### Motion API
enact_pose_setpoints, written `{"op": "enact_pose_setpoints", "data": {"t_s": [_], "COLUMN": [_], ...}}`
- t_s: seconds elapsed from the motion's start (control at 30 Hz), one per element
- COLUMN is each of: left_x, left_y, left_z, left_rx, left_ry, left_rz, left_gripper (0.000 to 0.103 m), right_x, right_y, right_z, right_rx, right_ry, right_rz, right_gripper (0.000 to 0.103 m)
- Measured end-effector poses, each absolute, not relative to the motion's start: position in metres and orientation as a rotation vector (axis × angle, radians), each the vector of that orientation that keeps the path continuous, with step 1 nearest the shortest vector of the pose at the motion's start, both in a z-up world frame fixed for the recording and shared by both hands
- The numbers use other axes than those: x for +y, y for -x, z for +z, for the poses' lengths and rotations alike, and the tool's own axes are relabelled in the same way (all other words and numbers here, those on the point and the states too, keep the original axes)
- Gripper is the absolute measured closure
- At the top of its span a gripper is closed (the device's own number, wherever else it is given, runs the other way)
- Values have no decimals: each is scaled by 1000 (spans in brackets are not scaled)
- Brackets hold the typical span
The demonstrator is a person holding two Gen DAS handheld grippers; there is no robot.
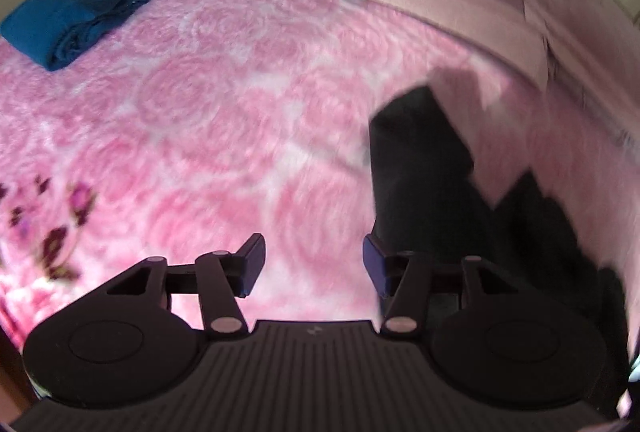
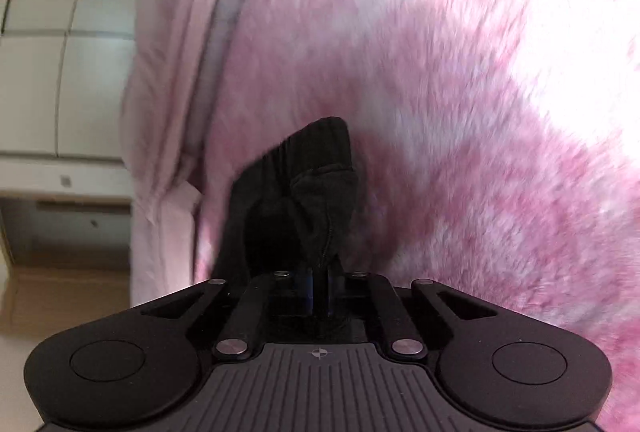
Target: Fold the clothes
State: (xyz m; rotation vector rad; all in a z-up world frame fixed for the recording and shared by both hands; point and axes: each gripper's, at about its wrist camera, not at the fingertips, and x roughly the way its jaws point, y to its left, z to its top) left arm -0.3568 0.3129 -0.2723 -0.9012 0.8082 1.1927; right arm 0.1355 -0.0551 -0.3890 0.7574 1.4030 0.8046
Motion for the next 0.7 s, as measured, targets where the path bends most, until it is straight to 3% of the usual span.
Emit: {"op": "enact_pose_setpoints", "data": {"t_s": [0.1,0.13,0.17,0.2,0.23,0.27,0.37,0.4,0.47,0.5,0.53,0.57,0.7], "left_x": [351,363,375,386,396,405,430,436,444,445,444,443,449], "left_y": [347,343,337,331,325,319,298,292,280,276,274,273,277], "left_z": [-280,-284,-288,-293,-299,-305,-330,-340,-361,-372,-381,-385,-371], "left_rx": [780,778,781,791,804,818,885,910,981,1013,1031,1029,958], "left_ry": [935,942,945,942,936,930,921,923,936,950,967,981,976], "left_rz": [1182,1170,1157,1146,1136,1127,1084,1063,1005,978,940,916,904], "left_gripper": [43,42,42,41,40,38,36,36,41,47,78,98,99], "right_x": [-62,-61,-57,-54,-52,-51,-40,-37,-28,-26,-24,-22,-11], "right_y": [-137,-138,-139,-139,-140,-139,-142,-142,-142,-142,-141,-140,-142], "right_z": [-378,-377,-378,-382,-385,-389,-401,-403,-403,-400,-394,-388,-341], "right_rx": [1401,1411,1424,1439,1451,1456,1463,1459,1461,1461,1453,1445,1342], "right_ry": [-727,-724,-730,-739,-751,-774,-828,-832,-810,-775,-753,-732,-750], "right_rz": [855,856,850,830,811,796,763,763,788,798,804,810,839], "right_gripper": [98,93,86,69,42,32,28,29,54,88,99,99,100]}}
